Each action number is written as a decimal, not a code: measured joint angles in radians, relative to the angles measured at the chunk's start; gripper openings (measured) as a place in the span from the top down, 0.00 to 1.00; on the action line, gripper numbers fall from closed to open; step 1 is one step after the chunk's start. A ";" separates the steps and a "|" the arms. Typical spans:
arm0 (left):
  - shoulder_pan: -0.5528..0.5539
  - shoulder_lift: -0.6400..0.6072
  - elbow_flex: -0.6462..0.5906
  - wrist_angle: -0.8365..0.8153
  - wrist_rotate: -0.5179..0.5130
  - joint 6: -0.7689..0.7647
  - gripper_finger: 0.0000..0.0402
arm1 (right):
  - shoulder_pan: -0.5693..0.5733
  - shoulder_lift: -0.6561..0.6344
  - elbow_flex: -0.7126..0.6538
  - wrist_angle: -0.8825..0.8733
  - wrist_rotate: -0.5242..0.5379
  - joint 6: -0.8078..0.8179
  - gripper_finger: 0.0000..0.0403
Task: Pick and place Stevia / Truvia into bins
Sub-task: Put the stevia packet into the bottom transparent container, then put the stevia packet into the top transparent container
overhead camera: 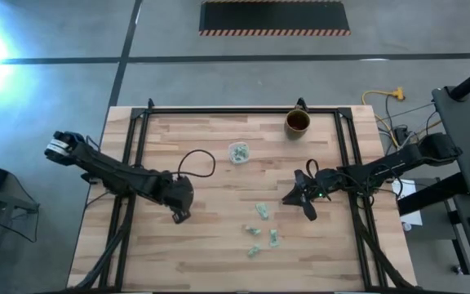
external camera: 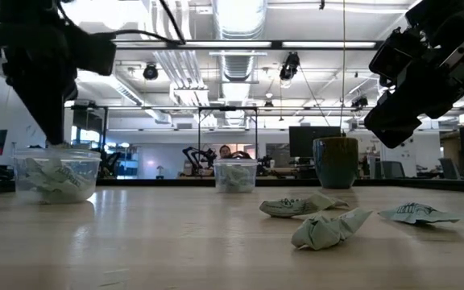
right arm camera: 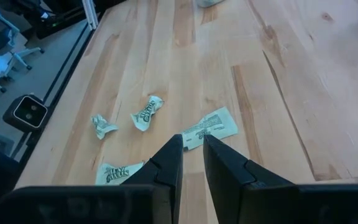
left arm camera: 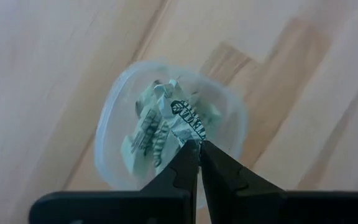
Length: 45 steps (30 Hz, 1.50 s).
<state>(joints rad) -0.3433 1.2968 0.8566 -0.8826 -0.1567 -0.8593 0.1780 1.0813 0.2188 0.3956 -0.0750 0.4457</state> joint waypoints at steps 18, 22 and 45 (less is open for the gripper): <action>0.000 -0.019 -0.020 -0.017 -0.005 -0.077 0.66 | 0.000 0.000 0.000 0.003 0.000 0.000 0.86; 0.001 -0.034 0.023 -0.012 -0.006 -0.065 0.62 | 0.000 0.000 0.000 0.003 0.004 0.000 0.86; 0.001 -0.013 0.054 0.404 -0.055 0.134 0.62 | 0.001 0.129 0.107 -0.058 -0.084 -0.213 0.75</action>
<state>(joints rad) -0.3424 1.2842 0.9104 -0.4790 -0.2116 -0.7258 0.1791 1.2104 0.3257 0.3374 -0.1589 0.2330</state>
